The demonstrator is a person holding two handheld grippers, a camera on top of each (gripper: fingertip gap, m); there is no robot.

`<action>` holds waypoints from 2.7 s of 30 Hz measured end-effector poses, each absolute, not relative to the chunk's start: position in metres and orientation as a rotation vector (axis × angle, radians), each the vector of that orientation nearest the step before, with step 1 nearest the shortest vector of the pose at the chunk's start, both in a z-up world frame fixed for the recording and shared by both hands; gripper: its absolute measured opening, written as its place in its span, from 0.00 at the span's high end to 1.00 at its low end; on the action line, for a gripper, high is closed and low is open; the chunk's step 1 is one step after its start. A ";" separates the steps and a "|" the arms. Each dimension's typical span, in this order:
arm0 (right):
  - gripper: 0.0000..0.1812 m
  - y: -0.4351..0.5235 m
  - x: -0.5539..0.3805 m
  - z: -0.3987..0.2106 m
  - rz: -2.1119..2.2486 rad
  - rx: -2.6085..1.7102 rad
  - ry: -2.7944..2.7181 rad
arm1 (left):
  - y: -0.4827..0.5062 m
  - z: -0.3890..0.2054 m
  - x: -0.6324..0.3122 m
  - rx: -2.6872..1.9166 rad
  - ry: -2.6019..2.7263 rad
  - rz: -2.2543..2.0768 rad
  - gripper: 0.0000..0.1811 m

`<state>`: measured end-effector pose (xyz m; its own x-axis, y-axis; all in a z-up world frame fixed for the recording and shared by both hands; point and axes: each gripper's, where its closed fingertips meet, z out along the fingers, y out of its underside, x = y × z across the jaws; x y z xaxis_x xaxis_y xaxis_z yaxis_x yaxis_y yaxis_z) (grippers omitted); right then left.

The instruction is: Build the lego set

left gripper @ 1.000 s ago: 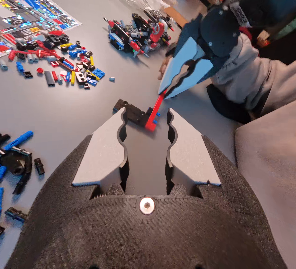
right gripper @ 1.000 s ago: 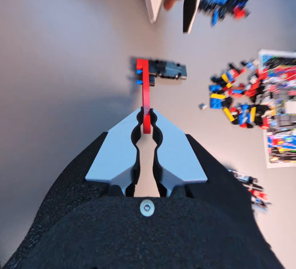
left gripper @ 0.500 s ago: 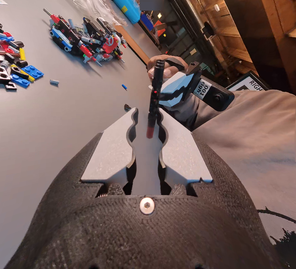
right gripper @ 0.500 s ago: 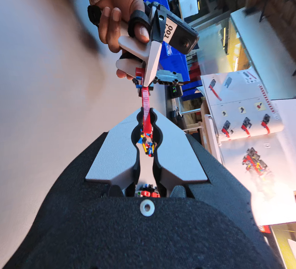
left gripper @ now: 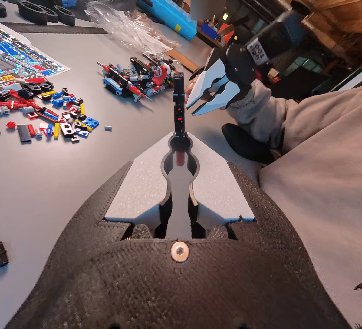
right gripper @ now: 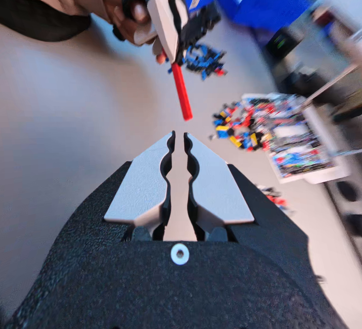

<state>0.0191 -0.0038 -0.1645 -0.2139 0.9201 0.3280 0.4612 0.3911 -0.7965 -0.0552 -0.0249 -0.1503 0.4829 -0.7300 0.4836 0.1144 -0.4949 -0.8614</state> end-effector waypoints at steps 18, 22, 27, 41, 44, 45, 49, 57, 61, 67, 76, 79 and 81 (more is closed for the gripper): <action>0.96 -0.014 0.057 -0.241 0.724 -1.629 -2.277 | -0.029 -0.174 -0.045 -1.920 0.583 -1.081 0.97; 0.96 -0.010 0.038 -0.197 0.763 -1.489 -2.064 | -0.028 -0.171 -0.042 -1.899 0.595 -1.048 0.97; 0.96 0.009 -0.005 -0.120 0.597 -1.223 -1.731 | -0.023 -0.165 -0.035 -1.867 0.549 -1.034 0.97; 0.96 -0.007 -0.043 -0.157 0.511 -1.192 -1.787 | -0.019 -0.162 -0.041 -1.895 0.360 -1.173 0.97; 0.96 -0.004 -0.046 -0.160 0.498 -1.208 -1.786 | -0.018 -0.163 -0.043 -1.908 0.343 -1.162 0.97; 0.96 -0.004 -0.046 -0.161 0.495 -1.214 -1.786 | -0.018 -0.164 -0.043 -1.912 0.335 -1.161 0.97; 0.96 -0.002 -0.047 -0.164 0.562 -1.299 -1.758 | -0.016 -0.166 -0.045 -1.931 0.319 -1.135 0.97; 0.96 -0.001 -0.048 -0.164 0.670 -1.343 -1.713 | -0.016 -0.164 -0.045 -1.929 0.322 -1.107 0.97; 0.94 -0.005 -0.049 -0.160 0.702 -1.322 -1.715 | -0.016 -0.163 -0.046 -1.927 0.321 -1.105 0.97; 0.90 -0.011 -0.045 -0.159 0.683 -1.239 -1.777 | -0.018 -0.161 -0.043 -1.912 0.350 -1.104 0.97; 0.89 -0.017 -0.039 -0.157 0.480 -0.968 -1.827 | -0.022 -0.156 -0.039 -1.884 0.393 -1.114 0.97; 0.90 -0.019 -0.039 -0.155 0.421 -0.906 -1.813 | -0.023 -0.154 -0.039 -1.876 0.389 -1.147 0.97; 0.90 -0.022 -0.038 -0.153 0.400 -0.876 -1.802 | -0.024 -0.152 -0.039 -1.868 0.370 -1.192 0.97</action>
<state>-0.0382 -0.0215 -0.1528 -0.1874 0.7246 0.6632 0.3762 0.6766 -0.6330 -0.0389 -0.0240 -0.1523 0.4986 -0.6364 0.5886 0.1916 -0.5813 -0.7908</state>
